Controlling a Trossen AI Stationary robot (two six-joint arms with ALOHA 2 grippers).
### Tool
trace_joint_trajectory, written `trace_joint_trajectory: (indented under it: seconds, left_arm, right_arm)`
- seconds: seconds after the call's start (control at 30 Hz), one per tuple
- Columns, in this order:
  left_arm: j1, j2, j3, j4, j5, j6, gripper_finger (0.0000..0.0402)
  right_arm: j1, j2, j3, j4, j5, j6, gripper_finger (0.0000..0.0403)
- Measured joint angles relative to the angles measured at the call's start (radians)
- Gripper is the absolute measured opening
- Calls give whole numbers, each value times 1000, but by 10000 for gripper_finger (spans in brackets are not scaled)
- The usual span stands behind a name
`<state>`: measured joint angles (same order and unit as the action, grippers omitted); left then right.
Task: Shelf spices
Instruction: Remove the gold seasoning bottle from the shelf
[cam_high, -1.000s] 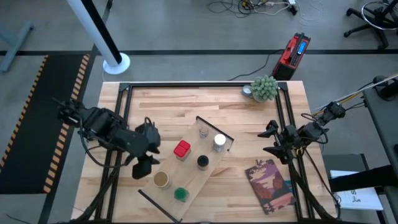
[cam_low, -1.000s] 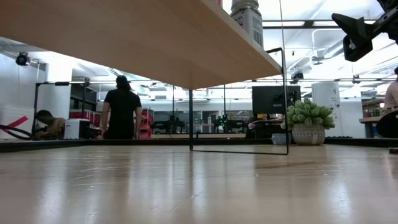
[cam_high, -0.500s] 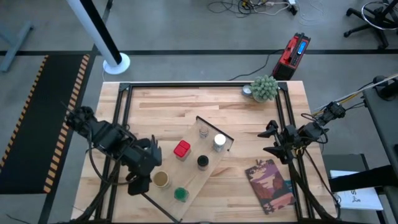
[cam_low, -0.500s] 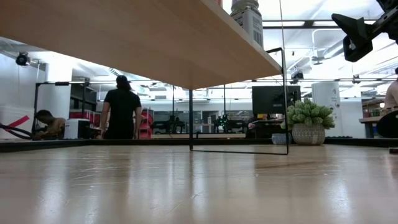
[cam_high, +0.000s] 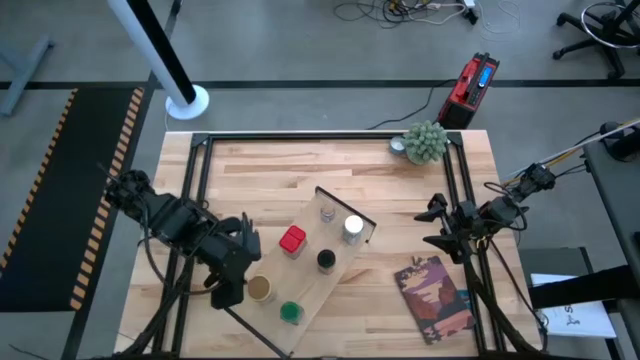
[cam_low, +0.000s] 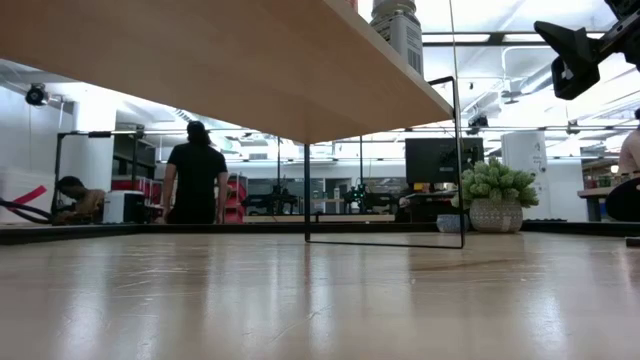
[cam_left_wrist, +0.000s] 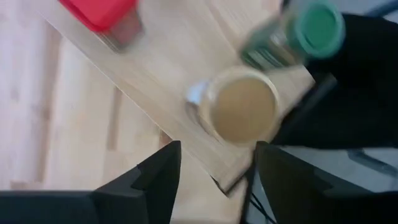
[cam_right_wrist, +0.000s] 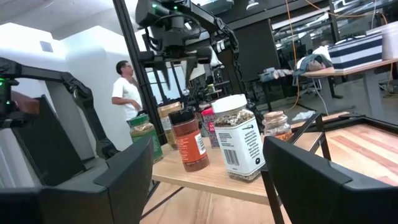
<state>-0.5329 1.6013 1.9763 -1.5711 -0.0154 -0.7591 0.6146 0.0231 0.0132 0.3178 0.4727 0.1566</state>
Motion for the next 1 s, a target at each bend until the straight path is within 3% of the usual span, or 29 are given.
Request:
trace_joint_trajectory:
  seconds: [0.53, 0.77, 1.0]
  left_arm:
    - [337, 8, -1, 0, -6, -34, 150]
    - [385, 28, -1, 33, 7, 36, 149]
    - [365, 61, -2, 38, 80, 257, 152]
  right_arm:
    - [0, 0, 0, -9, 0, 0, 273]
    - [0, 0, 0, -13, 1, -49, 272]
    - [0, 0, 0, -14, 2, -54, 272]
